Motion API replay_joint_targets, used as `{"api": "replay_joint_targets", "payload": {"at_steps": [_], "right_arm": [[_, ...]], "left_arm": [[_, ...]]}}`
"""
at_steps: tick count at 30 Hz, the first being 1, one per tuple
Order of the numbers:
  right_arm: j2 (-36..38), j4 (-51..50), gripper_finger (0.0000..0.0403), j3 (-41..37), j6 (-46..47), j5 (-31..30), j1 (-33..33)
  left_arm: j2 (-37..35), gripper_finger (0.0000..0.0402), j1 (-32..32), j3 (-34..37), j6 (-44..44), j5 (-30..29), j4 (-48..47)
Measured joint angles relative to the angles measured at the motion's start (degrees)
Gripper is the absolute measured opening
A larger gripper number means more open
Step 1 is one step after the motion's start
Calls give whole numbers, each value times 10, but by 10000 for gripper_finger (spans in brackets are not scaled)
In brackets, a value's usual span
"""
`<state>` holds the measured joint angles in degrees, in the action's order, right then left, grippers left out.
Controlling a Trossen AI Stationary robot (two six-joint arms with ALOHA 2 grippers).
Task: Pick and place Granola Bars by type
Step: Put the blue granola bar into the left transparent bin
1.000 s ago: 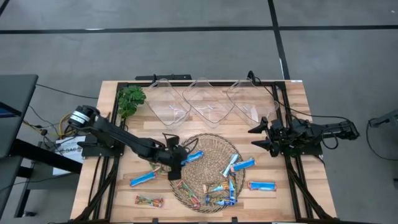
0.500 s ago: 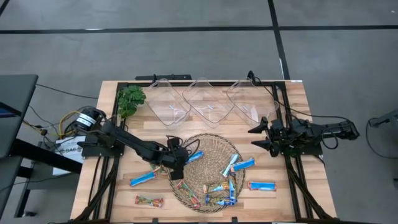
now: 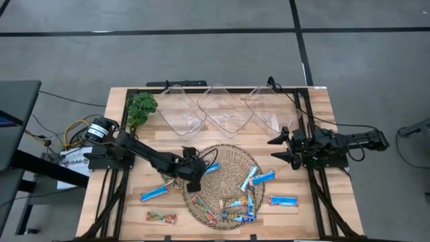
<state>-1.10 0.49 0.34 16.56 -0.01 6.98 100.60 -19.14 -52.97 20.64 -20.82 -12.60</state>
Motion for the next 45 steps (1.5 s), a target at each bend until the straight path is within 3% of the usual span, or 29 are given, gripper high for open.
{"api": "replay_joint_targets", "payload": {"at_steps": [8,16,23,39,45], "right_arm": [[0,0,280,0,0,0,0],[0,0,280,0,0,0,0],[0,0,280,0,0,0,0],[0,0,280,0,0,0,0],[0,0,280,0,0,0,0]], "left_arm": [[0,99,0,0,-1,1,-6],[0,58,0,0,-18,26,9],[0,42,0,0,-62,27,79],[-60,40,68,0,-242,22,388],[-97,40,102,0,-280,21,422]]}}
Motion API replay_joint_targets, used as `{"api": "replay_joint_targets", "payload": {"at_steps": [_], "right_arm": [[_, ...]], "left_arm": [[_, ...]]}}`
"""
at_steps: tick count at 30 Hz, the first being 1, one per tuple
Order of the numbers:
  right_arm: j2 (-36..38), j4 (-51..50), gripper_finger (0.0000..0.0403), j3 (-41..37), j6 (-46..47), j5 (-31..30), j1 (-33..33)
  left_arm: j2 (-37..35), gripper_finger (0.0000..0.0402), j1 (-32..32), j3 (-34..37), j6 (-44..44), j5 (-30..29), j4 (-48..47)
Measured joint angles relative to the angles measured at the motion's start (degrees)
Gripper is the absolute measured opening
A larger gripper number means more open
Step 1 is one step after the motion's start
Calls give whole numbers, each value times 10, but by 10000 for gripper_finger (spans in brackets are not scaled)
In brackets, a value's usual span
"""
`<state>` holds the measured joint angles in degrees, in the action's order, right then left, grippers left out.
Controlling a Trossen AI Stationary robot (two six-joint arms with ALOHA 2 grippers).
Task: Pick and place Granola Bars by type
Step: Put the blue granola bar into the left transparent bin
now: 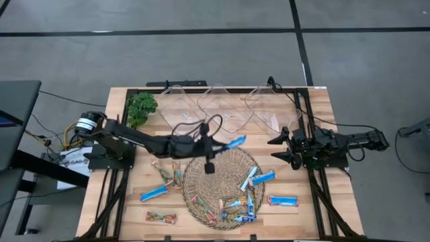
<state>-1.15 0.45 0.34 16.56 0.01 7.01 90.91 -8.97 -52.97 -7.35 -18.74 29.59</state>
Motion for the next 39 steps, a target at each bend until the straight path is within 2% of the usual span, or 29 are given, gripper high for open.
{"api": "replay_joint_targets", "payload": {"at_steps": [6,12,16,21,28,34,39], "right_arm": [[0,0,280,0,0,0,0],[0,0,280,0,0,0,0],[0,0,280,0,0,0,0],[0,0,280,0,0,0,0],[0,0,280,0,0,0,0],[0,0,280,0,0,0,0],[0,0,280,0,0,0,0]], "left_arm": [[-6,40,34,0,-60,2,-3],[-6,40,125,0,-105,0,-2],[-5,40,195,0,-99,0,-2],[-5,40,264,0,-52,18,-15],[-5,40,299,0,-41,47,-64],[-32,40,300,1,-64,6,-192],[-88,40,300,0,-26,-16,-373]]}}
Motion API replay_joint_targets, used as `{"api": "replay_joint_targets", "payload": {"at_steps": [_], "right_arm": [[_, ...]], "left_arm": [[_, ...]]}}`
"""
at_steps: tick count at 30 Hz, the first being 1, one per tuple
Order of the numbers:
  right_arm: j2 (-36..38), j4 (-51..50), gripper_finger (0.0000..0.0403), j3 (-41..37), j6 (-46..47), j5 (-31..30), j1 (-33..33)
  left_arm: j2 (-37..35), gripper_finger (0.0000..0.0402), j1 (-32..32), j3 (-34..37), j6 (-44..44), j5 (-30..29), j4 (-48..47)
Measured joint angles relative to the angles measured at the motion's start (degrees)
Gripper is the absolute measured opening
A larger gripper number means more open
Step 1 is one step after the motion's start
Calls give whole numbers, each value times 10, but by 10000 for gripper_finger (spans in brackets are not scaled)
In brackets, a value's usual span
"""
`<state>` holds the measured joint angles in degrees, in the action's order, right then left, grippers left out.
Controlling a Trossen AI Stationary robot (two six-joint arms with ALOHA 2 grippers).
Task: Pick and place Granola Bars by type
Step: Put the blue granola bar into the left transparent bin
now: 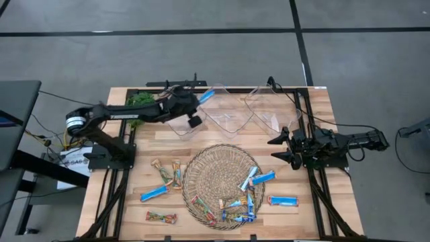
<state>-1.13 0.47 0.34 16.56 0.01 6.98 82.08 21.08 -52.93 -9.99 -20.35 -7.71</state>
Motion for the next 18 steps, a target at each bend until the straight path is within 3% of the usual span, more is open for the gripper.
{"api": "replay_joint_targets", "payload": {"at_steps": [5,9,18], "right_arm": [[0,0,280,0,0,0,0],[0,0,280,0,0,0,0],[0,0,280,0,0,0,0]], "left_arm": [[-46,40,0,0,40,1,-161],[-58,40,0,0,43,0,-231],[-57,42,0,0,78,15,-250]]}}
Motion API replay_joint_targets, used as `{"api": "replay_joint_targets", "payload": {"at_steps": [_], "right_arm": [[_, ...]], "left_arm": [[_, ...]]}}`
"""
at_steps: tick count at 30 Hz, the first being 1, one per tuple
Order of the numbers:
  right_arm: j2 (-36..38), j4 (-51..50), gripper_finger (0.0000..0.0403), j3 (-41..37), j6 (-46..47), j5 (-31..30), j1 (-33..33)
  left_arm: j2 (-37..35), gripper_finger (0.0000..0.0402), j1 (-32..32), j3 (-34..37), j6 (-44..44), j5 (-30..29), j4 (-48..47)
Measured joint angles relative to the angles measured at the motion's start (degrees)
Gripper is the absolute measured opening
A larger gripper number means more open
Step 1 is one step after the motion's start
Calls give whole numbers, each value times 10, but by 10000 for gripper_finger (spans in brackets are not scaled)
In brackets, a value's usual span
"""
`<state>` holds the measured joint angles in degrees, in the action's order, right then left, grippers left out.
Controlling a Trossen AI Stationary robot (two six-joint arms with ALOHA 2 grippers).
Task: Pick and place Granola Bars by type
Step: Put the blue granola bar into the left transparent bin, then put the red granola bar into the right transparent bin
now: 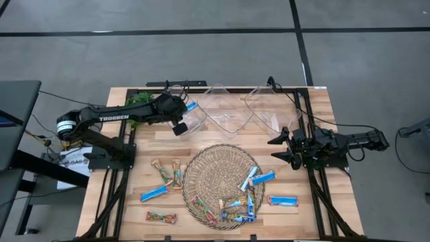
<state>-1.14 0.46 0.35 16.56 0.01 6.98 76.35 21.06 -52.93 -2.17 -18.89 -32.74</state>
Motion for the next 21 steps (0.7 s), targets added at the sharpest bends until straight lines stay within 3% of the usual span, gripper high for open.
{"api": "replay_joint_targets", "payload": {"at_steps": [13,21], "right_arm": [[0,0,280,0,0,0,0],[0,0,280,0,0,0,0]], "left_arm": [[0,151,-19,0,11,19,-45],[-44,167,-99,0,2,53,-80]]}}
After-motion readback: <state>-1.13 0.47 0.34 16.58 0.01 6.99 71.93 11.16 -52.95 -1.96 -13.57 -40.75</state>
